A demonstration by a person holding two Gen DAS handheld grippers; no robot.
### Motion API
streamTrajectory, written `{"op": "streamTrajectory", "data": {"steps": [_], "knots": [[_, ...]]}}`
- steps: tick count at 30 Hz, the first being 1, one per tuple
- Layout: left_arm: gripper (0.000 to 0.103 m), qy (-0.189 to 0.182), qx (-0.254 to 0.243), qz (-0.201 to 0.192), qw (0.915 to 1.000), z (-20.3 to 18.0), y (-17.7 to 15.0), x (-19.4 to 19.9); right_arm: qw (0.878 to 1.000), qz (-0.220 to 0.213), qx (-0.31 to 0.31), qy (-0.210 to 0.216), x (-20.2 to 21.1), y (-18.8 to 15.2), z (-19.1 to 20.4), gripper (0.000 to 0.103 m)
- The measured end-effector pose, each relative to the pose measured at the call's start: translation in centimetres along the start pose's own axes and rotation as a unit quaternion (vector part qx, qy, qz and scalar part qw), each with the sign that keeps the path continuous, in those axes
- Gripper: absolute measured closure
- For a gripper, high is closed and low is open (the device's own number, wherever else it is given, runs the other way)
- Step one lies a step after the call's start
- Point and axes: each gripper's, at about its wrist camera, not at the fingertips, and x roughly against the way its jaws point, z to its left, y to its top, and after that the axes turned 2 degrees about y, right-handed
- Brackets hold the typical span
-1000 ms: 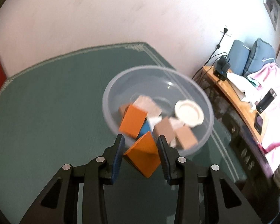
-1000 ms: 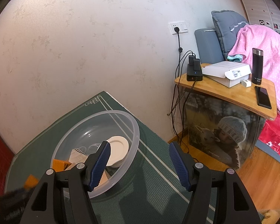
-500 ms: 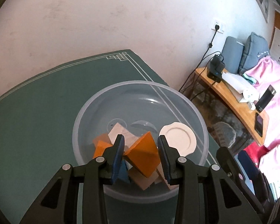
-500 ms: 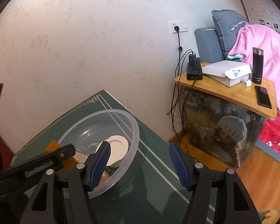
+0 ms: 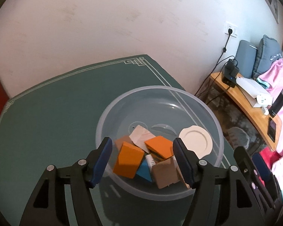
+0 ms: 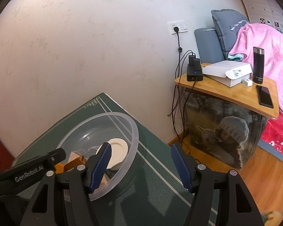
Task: Organize rigid objects
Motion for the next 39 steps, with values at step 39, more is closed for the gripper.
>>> {"op": "streamTrajectory", "data": {"steps": [39], "knots": [[0.005,0.108,-0.023,-0.063,0.9919,2.9,-4.9,8.9,0.992,0.034,0.119,0.005,3.4,2.2,2.4,0.001]]}}
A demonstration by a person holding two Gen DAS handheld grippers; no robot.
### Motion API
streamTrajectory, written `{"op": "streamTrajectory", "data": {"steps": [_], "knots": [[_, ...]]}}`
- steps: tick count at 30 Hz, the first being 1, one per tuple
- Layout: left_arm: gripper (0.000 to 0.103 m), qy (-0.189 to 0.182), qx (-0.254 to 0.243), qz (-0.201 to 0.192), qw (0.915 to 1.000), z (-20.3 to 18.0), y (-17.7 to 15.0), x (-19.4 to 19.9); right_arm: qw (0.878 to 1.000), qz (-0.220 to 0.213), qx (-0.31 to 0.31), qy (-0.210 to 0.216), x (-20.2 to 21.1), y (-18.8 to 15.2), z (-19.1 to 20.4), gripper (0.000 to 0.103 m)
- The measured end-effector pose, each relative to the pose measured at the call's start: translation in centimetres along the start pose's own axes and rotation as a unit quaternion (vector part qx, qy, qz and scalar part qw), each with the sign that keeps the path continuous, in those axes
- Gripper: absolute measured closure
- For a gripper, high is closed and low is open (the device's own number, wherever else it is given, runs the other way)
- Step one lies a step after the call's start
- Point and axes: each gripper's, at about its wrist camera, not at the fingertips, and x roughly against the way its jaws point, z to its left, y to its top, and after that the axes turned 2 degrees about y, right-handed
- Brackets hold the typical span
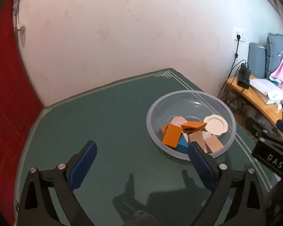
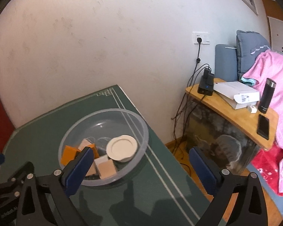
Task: Organize rigid objects
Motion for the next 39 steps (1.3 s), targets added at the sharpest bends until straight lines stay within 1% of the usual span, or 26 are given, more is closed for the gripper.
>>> {"op": "streamTrajectory", "data": {"steps": [3,7,12,17,24,39], "knots": [[0.004,0.013,-0.009,-0.001,0.9999,-0.2,-0.2,-0.1,1.000,0.003,0.007,-0.007,0.3,0.2,-0.3,0.001],[0.004,0.010,-0.013,0.001,0.9999,-0.1,-0.3,-0.2,0.999,-0.006,0.033,-0.014,1.2,0.8,-0.1,0.001],[0.004,-0.004,-0.005,-0.002,1.0000,0.3,-0.3,0.1,0.998,-0.009,0.063,-0.020,1.6,1.0,-0.1,0.001],[0.004,-0.013,-0.003,-0.001,0.9999,0.4,-0.3,0.1,0.997,-0.002,0.077,-0.018,1.3,0.2,0.0,0.001],[0.004,-0.024,-0.003,0.000,0.9997,0.5,-0.4,0.1,0.993,0.004,0.113,-0.023,0.7,-0.9,1.4,0.001],[0.004,-0.039,-0.010,0.010,0.9991,0.2,-0.7,-0.4,0.994,0.012,0.109,-0.021,0.1,-1.5,1.5,0.001]]}}
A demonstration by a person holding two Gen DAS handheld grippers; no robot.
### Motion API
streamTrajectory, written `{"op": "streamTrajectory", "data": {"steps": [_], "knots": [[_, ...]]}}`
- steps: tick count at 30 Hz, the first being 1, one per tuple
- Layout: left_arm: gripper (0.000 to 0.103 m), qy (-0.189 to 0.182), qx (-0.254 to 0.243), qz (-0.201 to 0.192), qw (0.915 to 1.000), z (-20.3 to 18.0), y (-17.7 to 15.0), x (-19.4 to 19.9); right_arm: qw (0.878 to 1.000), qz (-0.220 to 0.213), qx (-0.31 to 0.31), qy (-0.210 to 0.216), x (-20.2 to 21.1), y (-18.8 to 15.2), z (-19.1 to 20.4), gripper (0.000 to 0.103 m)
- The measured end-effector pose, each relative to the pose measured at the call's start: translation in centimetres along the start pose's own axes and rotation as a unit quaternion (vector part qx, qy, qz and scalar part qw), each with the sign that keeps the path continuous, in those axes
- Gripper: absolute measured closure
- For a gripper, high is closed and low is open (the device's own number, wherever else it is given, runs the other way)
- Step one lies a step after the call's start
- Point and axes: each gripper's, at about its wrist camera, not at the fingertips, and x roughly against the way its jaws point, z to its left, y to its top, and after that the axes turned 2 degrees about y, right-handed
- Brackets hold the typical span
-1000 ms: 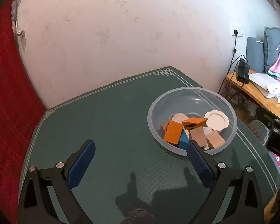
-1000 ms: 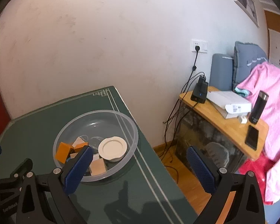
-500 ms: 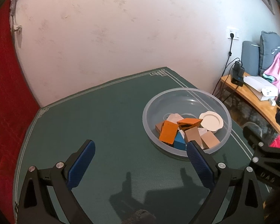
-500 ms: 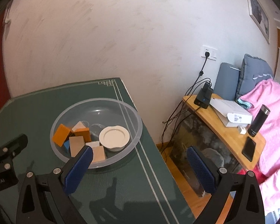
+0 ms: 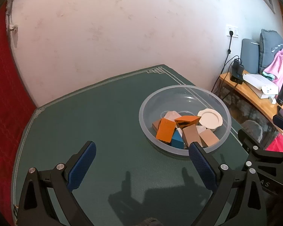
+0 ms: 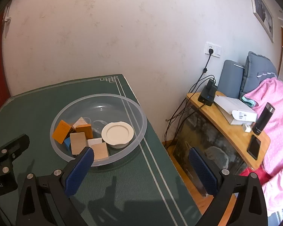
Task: Organize rigid objects
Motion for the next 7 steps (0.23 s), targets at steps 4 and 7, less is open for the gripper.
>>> {"op": "streamTrajectory", "data": {"steps": [4,7], "knots": [[0.004,-0.003,0.001,0.003,1.0000,0.09,-0.11,-0.14,1.000,0.001,-0.001,0.000,-0.05,-0.11,0.08,0.001],[0.004,-0.002,0.000,0.004,1.0000,0.18,-0.12,-0.13,1.000,0.004,-0.003,0.002,-0.13,-0.23,0.17,0.001]]}}
